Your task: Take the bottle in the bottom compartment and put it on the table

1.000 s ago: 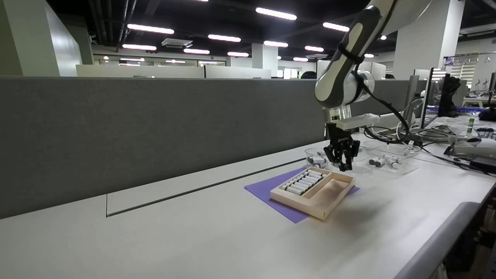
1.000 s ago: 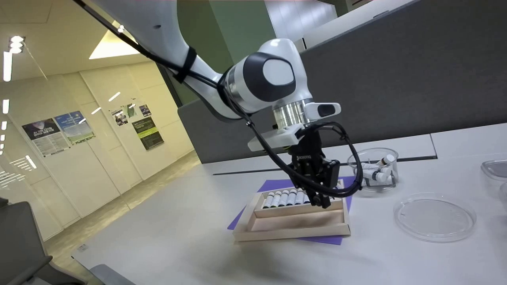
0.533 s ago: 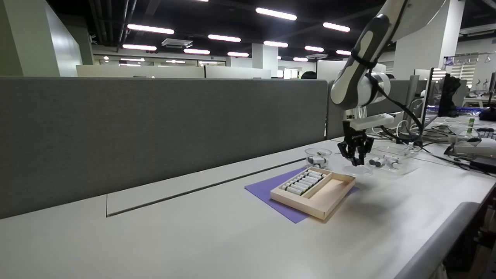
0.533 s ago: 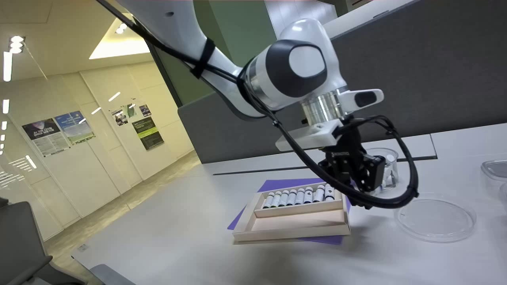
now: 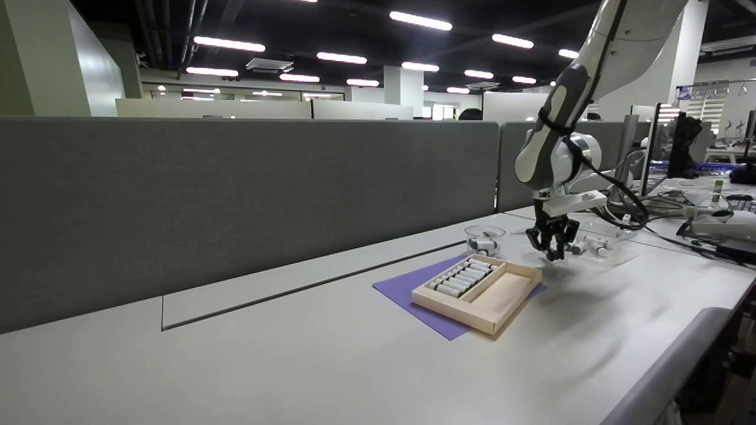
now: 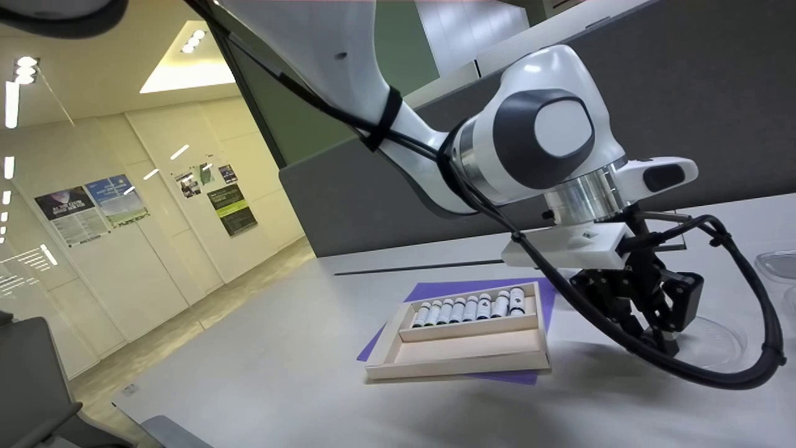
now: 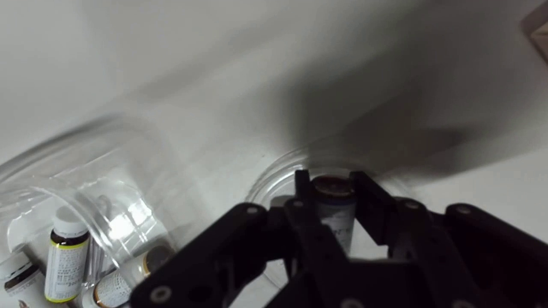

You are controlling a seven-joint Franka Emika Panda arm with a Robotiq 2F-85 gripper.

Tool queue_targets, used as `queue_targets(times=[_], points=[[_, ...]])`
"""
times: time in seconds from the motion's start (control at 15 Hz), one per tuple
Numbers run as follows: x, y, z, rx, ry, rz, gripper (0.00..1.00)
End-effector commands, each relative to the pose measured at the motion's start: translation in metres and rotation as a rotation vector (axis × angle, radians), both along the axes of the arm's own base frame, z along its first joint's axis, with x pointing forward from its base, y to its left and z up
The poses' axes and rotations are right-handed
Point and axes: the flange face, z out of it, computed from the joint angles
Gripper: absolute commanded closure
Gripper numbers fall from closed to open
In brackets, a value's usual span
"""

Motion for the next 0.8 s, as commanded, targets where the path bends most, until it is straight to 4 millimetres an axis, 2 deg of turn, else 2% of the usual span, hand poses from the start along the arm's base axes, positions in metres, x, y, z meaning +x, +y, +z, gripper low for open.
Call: queue_targets(times=[0.0, 0.07, 0.2, 0.4, 0.47, 0.53, 0.67, 0.73], points=[[0.024, -0.008, 0.001, -0.011, -0.032, -0.015, 0.94], [0.027, -0.006, 0.002, -0.008, -0.034, -0.017, 0.61], [0.034, -0.002, 0.008, 0.000, -0.030, -0.008, 0.45], [0.048, 0.016, 0.039, 0.042, -0.027, -0.005, 0.22], [0.053, 0.026, 0.055, 0.053, -0.020, 0.007, 0.16], [0.044, 0.014, 0.023, 0.028, -0.022, 0.016, 0.32], [0.053, 0.025, 0.044, 0.043, -0.023, 0.026, 0.18], [0.055, 0.028, 0.050, 0.045, -0.025, 0.029, 0.15]])
